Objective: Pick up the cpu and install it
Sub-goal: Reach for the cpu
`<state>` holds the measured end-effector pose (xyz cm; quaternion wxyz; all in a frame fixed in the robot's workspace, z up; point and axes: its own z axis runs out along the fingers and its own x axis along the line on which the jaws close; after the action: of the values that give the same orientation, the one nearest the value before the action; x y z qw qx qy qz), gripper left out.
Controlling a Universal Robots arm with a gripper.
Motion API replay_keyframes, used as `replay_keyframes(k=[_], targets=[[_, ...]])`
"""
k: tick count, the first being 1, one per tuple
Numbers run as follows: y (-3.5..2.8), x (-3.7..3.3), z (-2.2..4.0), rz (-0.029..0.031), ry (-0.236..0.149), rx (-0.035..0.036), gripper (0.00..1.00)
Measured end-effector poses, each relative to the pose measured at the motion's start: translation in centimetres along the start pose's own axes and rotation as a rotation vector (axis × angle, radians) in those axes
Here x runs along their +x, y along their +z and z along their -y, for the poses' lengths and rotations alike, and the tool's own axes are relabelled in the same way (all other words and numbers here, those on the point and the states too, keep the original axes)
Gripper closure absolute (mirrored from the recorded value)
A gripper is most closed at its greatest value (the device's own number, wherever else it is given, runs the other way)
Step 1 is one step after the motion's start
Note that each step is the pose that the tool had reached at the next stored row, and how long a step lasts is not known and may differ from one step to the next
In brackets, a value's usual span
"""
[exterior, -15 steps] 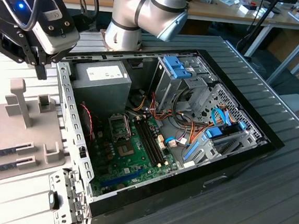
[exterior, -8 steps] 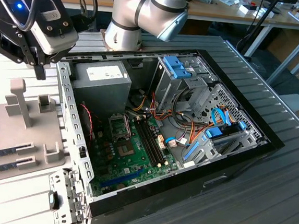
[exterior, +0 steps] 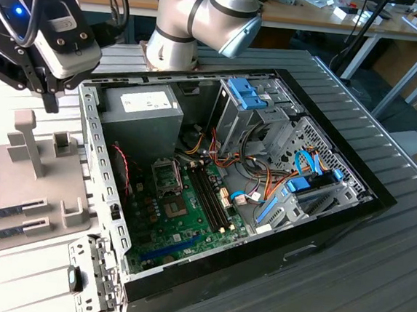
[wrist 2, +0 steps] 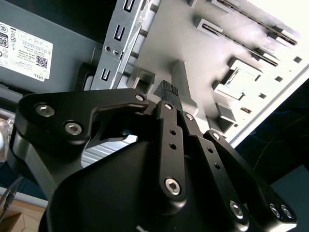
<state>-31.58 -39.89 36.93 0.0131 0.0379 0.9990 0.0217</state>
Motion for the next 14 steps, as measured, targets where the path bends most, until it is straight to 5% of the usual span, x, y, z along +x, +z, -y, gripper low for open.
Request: replay_keyframes(k=[14], targets=[[0.60,0.70,0.32,0.0001,0.000,0.0000,0.90]])
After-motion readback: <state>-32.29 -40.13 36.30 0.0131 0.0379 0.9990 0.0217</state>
